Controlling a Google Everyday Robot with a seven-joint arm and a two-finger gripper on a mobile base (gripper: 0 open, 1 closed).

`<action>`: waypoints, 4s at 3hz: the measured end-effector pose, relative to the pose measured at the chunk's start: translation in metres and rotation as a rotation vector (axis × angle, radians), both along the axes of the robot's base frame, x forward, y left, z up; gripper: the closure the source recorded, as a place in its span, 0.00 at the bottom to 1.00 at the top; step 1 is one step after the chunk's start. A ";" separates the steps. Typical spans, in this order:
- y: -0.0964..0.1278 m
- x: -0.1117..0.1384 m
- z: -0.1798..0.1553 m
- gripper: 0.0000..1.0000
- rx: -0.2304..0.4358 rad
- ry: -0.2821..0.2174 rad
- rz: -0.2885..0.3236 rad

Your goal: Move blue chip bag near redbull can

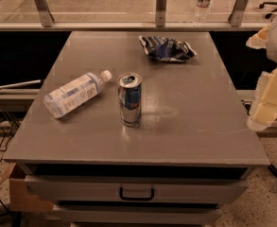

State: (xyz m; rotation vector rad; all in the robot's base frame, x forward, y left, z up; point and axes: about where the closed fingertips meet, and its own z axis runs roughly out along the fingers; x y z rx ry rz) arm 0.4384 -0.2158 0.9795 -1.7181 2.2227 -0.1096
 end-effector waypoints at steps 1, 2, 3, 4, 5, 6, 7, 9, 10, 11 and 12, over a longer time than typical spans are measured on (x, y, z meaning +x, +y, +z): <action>0.000 0.000 0.000 0.00 0.000 0.000 0.000; -0.001 0.017 0.003 0.00 0.018 -0.034 0.000; -0.007 0.055 0.007 0.00 0.085 -0.102 -0.012; -0.015 0.101 -0.001 0.00 0.172 -0.178 -0.049; -0.031 0.141 -0.013 0.00 0.231 -0.265 -0.149; -0.032 0.164 0.000 0.00 0.270 -0.360 -0.196; -0.031 0.164 0.001 0.00 0.267 -0.360 -0.188; 0.001 0.207 -0.010 0.00 0.348 -0.371 -0.165; 0.025 0.237 -0.026 0.00 0.417 -0.348 -0.140; 0.049 0.262 -0.045 0.00 0.498 -0.311 -0.121; 0.071 0.283 -0.066 0.00 0.579 -0.271 -0.114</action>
Offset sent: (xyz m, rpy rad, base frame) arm 0.0450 -0.0048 0.0016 0.0492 -0.0699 -0.0003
